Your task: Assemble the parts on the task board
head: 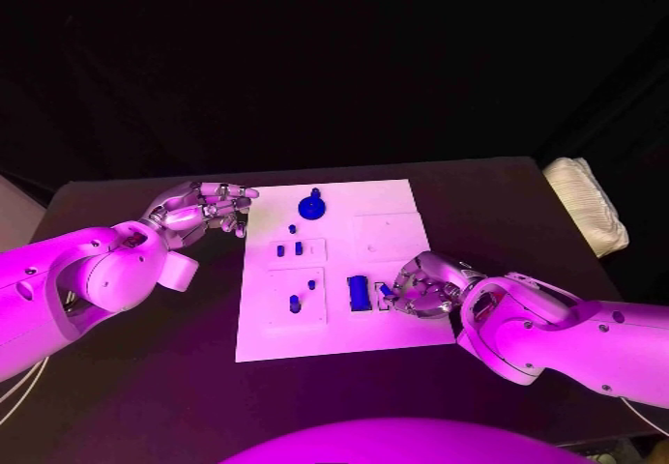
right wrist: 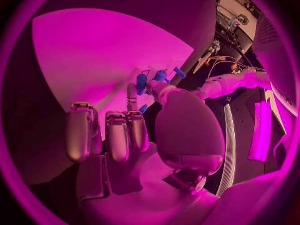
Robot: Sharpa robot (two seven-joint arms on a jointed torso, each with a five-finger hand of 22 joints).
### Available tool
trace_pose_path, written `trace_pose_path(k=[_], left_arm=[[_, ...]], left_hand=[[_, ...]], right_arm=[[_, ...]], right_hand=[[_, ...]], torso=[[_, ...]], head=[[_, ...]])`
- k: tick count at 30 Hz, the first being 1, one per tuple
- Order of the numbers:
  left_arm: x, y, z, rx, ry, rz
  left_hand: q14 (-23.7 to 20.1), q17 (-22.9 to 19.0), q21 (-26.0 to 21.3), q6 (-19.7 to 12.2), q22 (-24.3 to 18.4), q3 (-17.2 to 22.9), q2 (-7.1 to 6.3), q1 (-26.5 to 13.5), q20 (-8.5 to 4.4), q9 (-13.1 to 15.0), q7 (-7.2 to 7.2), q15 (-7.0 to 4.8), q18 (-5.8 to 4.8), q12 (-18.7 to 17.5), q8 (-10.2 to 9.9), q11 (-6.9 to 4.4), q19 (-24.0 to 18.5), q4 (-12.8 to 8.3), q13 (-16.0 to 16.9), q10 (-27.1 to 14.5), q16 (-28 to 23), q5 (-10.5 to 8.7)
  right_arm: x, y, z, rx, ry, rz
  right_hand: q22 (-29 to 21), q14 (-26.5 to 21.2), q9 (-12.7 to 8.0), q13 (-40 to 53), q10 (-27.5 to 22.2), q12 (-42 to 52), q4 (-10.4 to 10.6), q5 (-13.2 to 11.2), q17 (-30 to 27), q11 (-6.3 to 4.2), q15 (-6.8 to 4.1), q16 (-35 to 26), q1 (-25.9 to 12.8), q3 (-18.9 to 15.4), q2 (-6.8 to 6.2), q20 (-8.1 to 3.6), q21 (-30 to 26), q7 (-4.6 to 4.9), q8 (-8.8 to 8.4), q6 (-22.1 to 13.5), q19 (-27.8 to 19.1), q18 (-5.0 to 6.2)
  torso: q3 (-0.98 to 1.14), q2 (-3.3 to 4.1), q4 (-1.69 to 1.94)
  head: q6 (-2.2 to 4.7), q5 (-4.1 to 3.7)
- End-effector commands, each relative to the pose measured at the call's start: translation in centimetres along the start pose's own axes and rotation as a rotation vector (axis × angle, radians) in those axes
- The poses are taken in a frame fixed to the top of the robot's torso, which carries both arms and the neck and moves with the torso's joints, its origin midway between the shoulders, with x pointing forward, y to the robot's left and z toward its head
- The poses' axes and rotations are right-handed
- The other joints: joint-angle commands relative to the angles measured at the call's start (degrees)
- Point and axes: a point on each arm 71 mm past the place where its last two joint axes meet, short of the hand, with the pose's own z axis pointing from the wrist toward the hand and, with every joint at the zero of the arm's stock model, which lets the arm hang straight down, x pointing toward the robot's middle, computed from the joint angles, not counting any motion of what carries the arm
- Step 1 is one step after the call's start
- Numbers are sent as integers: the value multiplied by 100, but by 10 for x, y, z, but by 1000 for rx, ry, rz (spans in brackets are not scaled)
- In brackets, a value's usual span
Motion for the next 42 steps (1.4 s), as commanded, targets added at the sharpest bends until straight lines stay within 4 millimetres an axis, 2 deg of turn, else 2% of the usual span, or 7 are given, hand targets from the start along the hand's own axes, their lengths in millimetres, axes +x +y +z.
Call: trace_pose_path(k=[1,5,6,8,36,40,42], left_arm=[[3,-1,0,3,24,-2],[3,-1,0,2,24,-1],[3,-1,0,2,23,-1],[3,0,0,1,22,0],[1,0,-1,-3,18,2],[0,0,-1,-4,16,2],[0,0,-1,-4,15,3]], left_hand=[[-27,6,-20,-28,-6,0,24,-15,19,-6,19,16,82,12,-14,11,39,16,-8,-36,-16,5],[-27,6,-20,-28,-6,0,24,-15,19,-6,19,16,82,12,-14,11,39,16,-8,-36,-16,5],[-27,6,-22,-28,-7,1,26,-15,19,-6,19,16,82,13,-14,11,40,18,-9,-37,-16,5],[-32,-3,-25,-28,-9,-1,35,-25,19,-7,22,17,82,13,-14,14,42,32,-11,-39,-19,7],[-34,-3,-34,-25,-15,1,61,-41,21,-8,23,20,81,13,-13,16,46,59,-15,-45,-20,10],[-34,-3,-34,-25,-15,1,61,-41,21,-8,23,20,81,13,-13,16,46,59,-15,-45,-20,10],[-34,-3,-34,-25,-15,1,61,-41,21,-8,23,20,81,13,-13,16,46,59,-15,-45,-20,10]], right_arm=[[3,-1,1,25,10,26],[2,0,2,23,-6,30],[2,0,2,21,-12,34],[2,1,3,17,-20,40],[4,4,6,-6,-10,35],[5,1,5,-12,16,14],[5,1,4,-14,24,8]], right_hand=[[960,508,-10,1314,457,21,19,-22,1042,-13,-24,14,-70,-56,15,-42,-8,-2,-19,37,136,-30],[967,509,-9,1325,466,39,100,-51,1047,-14,-26,16,-181,-140,29,-44,-2,-5,-17,55,141,-31],[976,510,-9,1334,474,55,189,-291,1053,-12,-22,19,-367,-225,108,-42,12,-5,-11,84,149,-35],[985,514,-8,1343,480,68,188,-95,1070,-24,-33,25,-536,-341,205,-49,18,-18,-10,102,155,-36],[981,511,-4,1344,480,66,125,-63,1057,-29,-39,20,-457,-467,115,-55,-14,-24,-13,86,146,-31],[984,509,-3,1337,471,44,-58,-695,1051,-28,-34,17,-70,-718,-84,-55,-46,-19,-20,69,140,-27],[985,508,-8,1333,468,35,-76,-827,1046,-24,-33,15,19,-821,-99,-51,-57,-18,-26,68,138,-26]], torso=[[-5,0,3],[-1,-4,-6],[-1,-3,-6],[-2,1,-4],[6,-7,-11],[10,-3,-10],[9,-2,-12]], head=[[7,-7],[2,3],[0,2],[-2,-3],[-32,43],[-36,53],[-32,54]])
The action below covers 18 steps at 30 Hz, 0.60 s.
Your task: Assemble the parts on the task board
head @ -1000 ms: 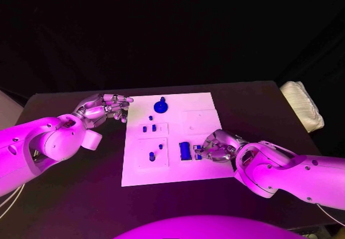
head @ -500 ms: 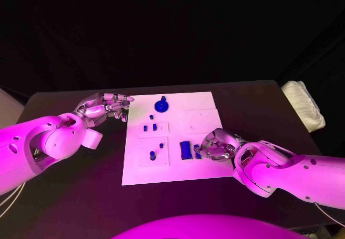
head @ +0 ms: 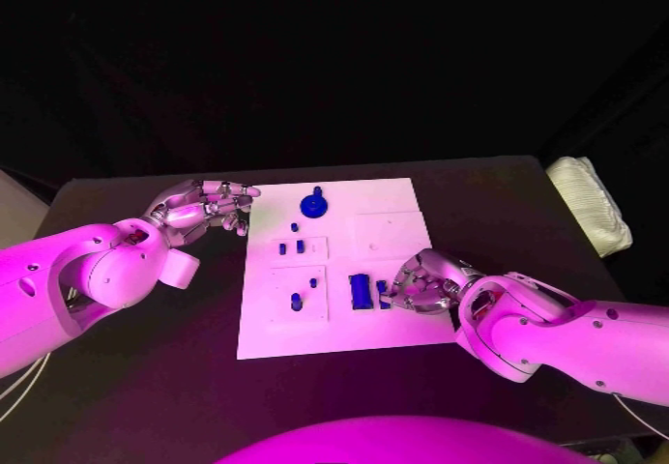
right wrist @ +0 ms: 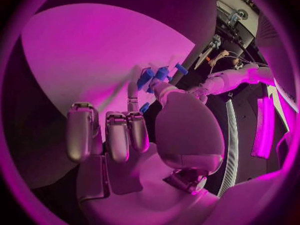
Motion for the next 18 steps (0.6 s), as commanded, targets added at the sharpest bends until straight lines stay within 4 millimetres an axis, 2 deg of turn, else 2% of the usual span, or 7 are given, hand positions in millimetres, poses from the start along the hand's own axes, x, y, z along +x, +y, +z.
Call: trace_pose_path(k=[1,3,5,12,18], left_arm=[[1,-1,0,4,17,-1],[1,0,0,3,16,-1],[1,0,0,3,16,-1],[1,0,1,2,18,-1],[1,0,0,1,16,-1]], left_hand=[[-34,-3,-34,-24,-5,1,39,-18,0,-9,23,20,80,13,-13,-5,25,27,-9,-23,-20,10],[-34,-3,-34,-24,-5,1,39,-18,0,-9,23,20,80,13,-13,-5,25,27,-9,-23,-20,10],[-34,-3,-34,-24,-5,1,39,-18,0,-9,23,20,80,13,-13,-5,25,27,-9,-23,-20,10],[-36,-4,-43,-26,-10,1,49,-24,1,-10,23,21,80,15,-14,-5,28,42,-13,-30,-21,11],[-35,-2,-46,-26,-12,2,55,-24,2,-11,23,21,81,16,-15,-6,30,47,-14,-32,-21,11]], right_arm=[[3,1,-1,-30,39,-33],[3,1,-1,-32,44,-41],[3,1,-1,-35,44,-51],[3,0,2,-33,31,-87],[3,-3,4,-25,6,-97]], right_hand=[[990,508,-8,1334,467,-16,-25,-185,1051,-19,-34,15,138,-142,-12,-30,-29,-4,-41,-8,119,-27],[996,508,-19,1335,467,-17,-39,-324,1049,-22,-32,14,282,-323,10,-28,-30,-1,-52,-2,122,-28],[1002,509,-27,1338,469,-13,-55,-364,1053,-24,-31,16,395,-429,31,-30,-26,-4,-60,3,126,-29],[1009,509,-34,1331,463,-32,-86,-382,1057,-40,-46,17,639,-602,84,-39,-29,-22,-58,38,129,-30],[1007,509,-41,1329,462,-37,-75,-377,1055,-46,-51,16,724,-618,161,-44,-45,-27,-61,54,126,-27]], torso=[[1,4,-1],[3,4,-9],[1,4,-9],[2,9,11],[-7,6,15]], head=[[0,3],[7,2],[9,-1],[-2,-13],[-6,-8]])
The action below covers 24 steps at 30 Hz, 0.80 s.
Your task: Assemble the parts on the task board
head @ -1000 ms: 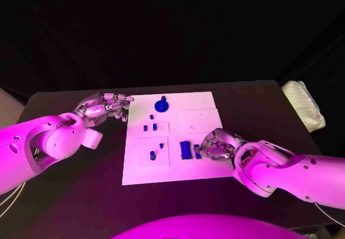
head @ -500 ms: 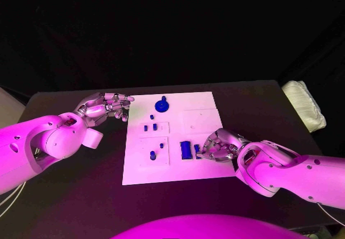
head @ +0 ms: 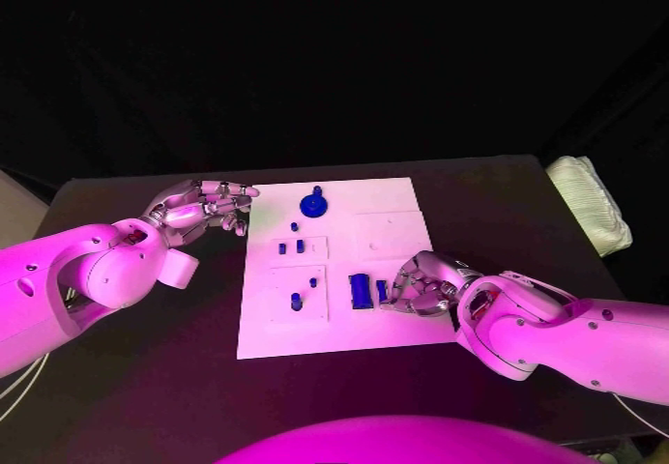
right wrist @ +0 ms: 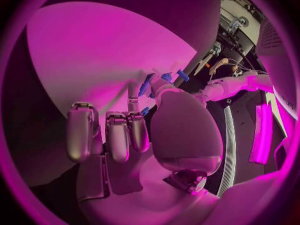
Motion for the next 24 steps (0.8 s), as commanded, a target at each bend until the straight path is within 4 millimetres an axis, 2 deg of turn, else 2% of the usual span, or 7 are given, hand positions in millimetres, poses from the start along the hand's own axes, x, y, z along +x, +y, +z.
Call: trace_pose_path(k=[1,8,14,20,21,23,24], left_arm=[[2,0,0,3,18,-2],[1,-1,0,6,16,-2],[1,-1,2,23,1,-11],[1,-1,8,60,-27,-36],[1,-1,9,67,-33,-40],[1,-2,12,88,-48,-49],[0,-2,15,105,-63,-52]], left_hand=[[-35,-2,-23,-26,-7,2,56,-24,2,-6,23,21,80,16,-15,-5,30,47,-6,-32,-21,11],[-40,-12,-25,-28,-8,1,58,-26,2,-6,23,21,80,17,-15,-5,31,52,-7,-33,-24,11],[-71,-60,-34,-31,-13,-12,47,-45,3,-8,25,24,80,16,-17,-2,31,67,-10,-42,-43,7],[-300,-260,-169,-60,-85,-56,10,-83,28,-15,42,55,74,-114,-27,22,-33,142,-103,-156,-210,9],[-469,-314,-301,-84,-152,-76,-14,-103,54,-19,64,95,70,-278,-35,54,-125,192,-212,-229,-351,12],[-638,-401,-505,-104,-269,-123,-35,-97,100,-18,88,138,71,-499,-32,99,-211,248,-384,-229,-533,1],[-749,-478,-661,-115,-362,-163,-49,-96,130,-17,101,167,72,-661,-26,121,-265,293,-506,-224,-684,-6]], right_arm=[[0,-1,0,-5,-18,-35],[-5,1,-3,-36,-64,19],[-22,3,-2,-89,-121,132],[-51,1,14,-158,-181,299],[-55,-1,18,-166,-189,323],[-65,-5,27,-180,-202,381],[-70,-7,33,-186,-206,415]], right_hand=[[1004,509,-11,1327,461,-24,23,-25,1056,-46,-51,16,45,-40,47,-45,-22,-2,-30,33,127,-28],[999,507,-35,1315,450,-54,301,55,1045,-29,-37,11,-106,-329,77,-34,-69,16,-52,35,121,-21],[900,468,-73,1185,327,-334,334,367,864,44,19,-64,-201,-905,196,10,-409,101,-157,-191,17,35],[684,393,-138,1010,136,-706,316,417,532,174,125,-211,-32,-1124,346,97,-1090,253,-365,-574,-204,147],[606,368,-142,945,67,-838,315,413,433,195,145,-260,16,-1142,382,117,-1326,274,-384,-613,-284,186],[450,291,-145,786,-105,-1154,312,415,146,229,177,-410,101,-1199,417,153,-1781,309,-414,-678,-441,259],[203,164,-152,534,-377,-1651,305,409,-260,258,203,-643,186,-1208,456,180,-2477,342,-448,-750,-700,367]], torso=[[-10,-3,0],[-15,-13,-8],[-42,-46,9],[-126,-128,15],[-156,-156,4],[-185,-183,-4],[-204,-207,-12]], head=[[-2,9],[20,18],[74,20],[164,-9],[184,-1],[248,20],[266,32]])
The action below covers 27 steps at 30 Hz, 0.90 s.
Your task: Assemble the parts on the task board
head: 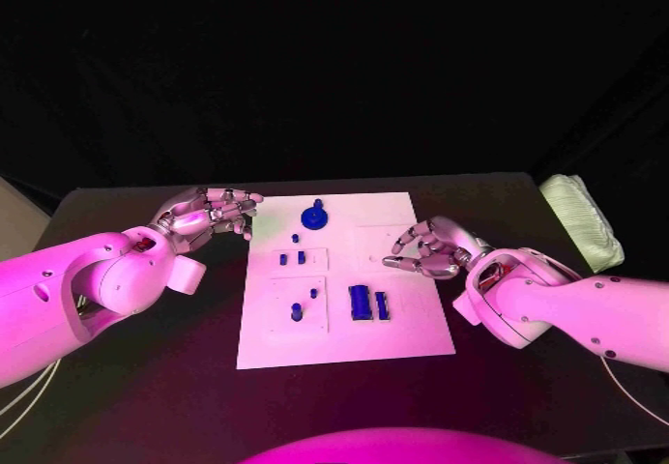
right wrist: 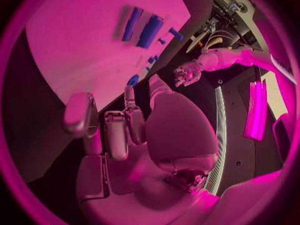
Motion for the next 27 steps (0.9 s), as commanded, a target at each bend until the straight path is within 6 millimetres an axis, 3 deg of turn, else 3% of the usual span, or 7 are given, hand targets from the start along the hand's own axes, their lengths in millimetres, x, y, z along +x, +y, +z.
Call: trace_pose_path(k=[1,19,20,21,22,23,27], left_arm=[[-3,-5,6,98,-70,-38],[-22,-1,47,220,-300,-49],[-19,2,45,177,-256,-48],[-19,2,45,177,-257,-48],[-18,2,45,176,-259,-47],[-17,3,45,176,-262,-47],[-12,5,43,171,-278,-43]], left_hand=[[-216,-166,-327,-40,-197,-64,-28,-12,53,1,27,54,70,-355,-14,66,-109,106,-265,10,-322,-5],[-874,-1930,-3568,-265,-2434,-180,-154,263,737,-264,-124,659,53,-3995,14,422,-742,279,-1386,1059,-4931,-33],[-5275,-3096,-4707,-4987,-4175,-3082,993,-2118,-902,-2020,-1044,-329,-971,-4965,-1083,-655,-5013,-548,-1745,-4443,-6673,-1516],[-5275,-3096,-4707,-4987,-4175,-3082,993,-2191,-902,-2020,-1044,-329,-971,-4965,-1083,-655,-5013,-548,-1745,-4443,-6673,-1516],[-5275,-3096,-4707,-4987,-4175,-3082,993,-2353,-902,-2020,-1044,-329,-971,-4965,-1083,-655,-5013,-548,-1745,-4443,-6673,-1516],[-5275,-3096,-4707,-4987,-4175,-3082,993,-2538,-902,-2020,-1044,-329,-971,-4965,-1083,-655,-5013,-548,-1745,-4443,-6673,-1516],[-5275,-3096,-4707,-4987,-4175,-3082,993,-3195,-902,-2020,-1044,-329,-971,-4965,-1083,-655,-5013,-548,-1745,-4443,-6673,-1516]], right_arm=[[-13,-3,17,-69,-32,236],[-46,-28,100,-82,-152,568],[-47,-31,97,-34,-175,452],[-46,-30,97,-34,-176,454],[-45,-29,97,-35,-177,460],[-43,-28,96,-36,-178,468],[-34,-20,93,-42,-188,516]], right_hand=[[-192,-66,-20,118,-686,-1203,-22,22,-824,70,94,-609,249,-31,79,73,-1667,76,-85,-187,-632,270],[-3955,-2535,-595,-6131,-2009,-6679,-39,-89,-5164,635,871,-6588,1104,1243,-57,913,-5347,501,-836,-244,-2660,509],[-7492,-4297,-2411,-7490,-3915,-7425,-1639,-711,-7422,-171,261,-8380,-1406,-285,775,-369,-5704,-619,-2060,-5429,-7932,-552],[-7492,-4361,-2411,-7490,-3958,-7425,-1639,-711,-7422,-171,261,-8380,-1505,-285,775,-369,-5704,-619,-2060,-5429,-7932,-552],[-7492,-8402,-2411,-7490,-4106,-7425,-1639,-711,-7422,-171,261,-8380,-1696,-285,775,-369,-5704,-619,-2060,-5429,-7932,-552],[-7492,-8402,-2411,-7490,-8248,-7425,-1639,-711,-7422,-171,261,-8380,-1891,-285,775,-369,-5704,-619,-2060,-5429,-7932,-552],[-7492,-8402,-2411,-7490,-8248,-7425,-1639,-711,-7422,-171,261,-8380,-2586,-285,775,-369,-5704,-619,-2060,-5429,-7932,-552]], torso=[[-91,-95,-25],[-91,-246,-6],[-120,-237,-31],[-118,-243,-33],[-112,-255,-38],[-103,-273,-45],[-52,-379,-87]], head=[[114,34],[645,130],[559,103],[565,108],[577,118],[594,133],[698,220]])
